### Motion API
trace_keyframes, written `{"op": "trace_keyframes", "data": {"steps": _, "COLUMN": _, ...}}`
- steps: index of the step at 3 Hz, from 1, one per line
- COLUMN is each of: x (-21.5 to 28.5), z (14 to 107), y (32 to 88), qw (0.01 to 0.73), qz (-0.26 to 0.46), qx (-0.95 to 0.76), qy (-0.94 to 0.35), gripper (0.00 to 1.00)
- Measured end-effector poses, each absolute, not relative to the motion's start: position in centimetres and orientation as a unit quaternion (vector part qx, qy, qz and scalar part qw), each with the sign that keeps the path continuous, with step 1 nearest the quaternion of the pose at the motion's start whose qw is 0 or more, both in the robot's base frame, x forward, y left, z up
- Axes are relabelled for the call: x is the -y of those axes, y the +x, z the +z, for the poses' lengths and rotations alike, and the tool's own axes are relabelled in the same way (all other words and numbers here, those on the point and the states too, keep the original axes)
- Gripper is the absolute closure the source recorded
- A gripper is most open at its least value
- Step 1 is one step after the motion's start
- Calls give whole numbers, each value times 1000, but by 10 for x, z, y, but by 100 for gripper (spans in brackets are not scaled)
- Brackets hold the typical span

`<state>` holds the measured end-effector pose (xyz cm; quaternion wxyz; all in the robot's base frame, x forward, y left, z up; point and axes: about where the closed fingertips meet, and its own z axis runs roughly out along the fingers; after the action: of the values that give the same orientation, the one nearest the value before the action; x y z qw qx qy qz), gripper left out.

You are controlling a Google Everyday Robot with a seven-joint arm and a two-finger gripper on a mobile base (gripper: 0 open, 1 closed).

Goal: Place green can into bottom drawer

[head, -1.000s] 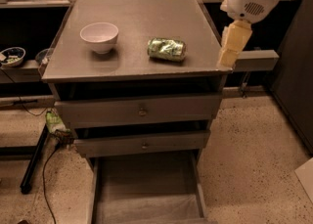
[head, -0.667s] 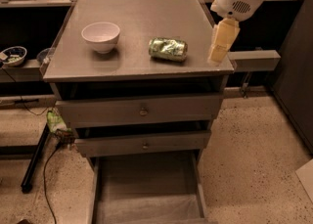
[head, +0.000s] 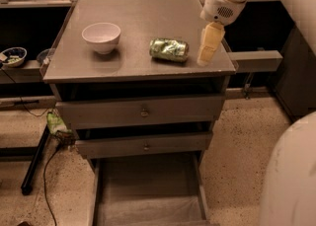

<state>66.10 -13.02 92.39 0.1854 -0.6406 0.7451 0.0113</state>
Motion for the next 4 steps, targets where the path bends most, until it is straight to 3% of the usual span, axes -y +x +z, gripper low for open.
{"op": "trace_keyframes", "data": {"steps": 2, "x": 112, "z": 936, "y": 692, "qw": 214, "qz": 16, "qx": -737, "qy": -641, "gripper": 0}}
{"op": "trace_keyframes", "data": {"steps": 4, "x": 61, "z": 919, "y": 714, "qw": 215, "qz": 53, "qx": -712, "qy": -666, "gripper": 0}}
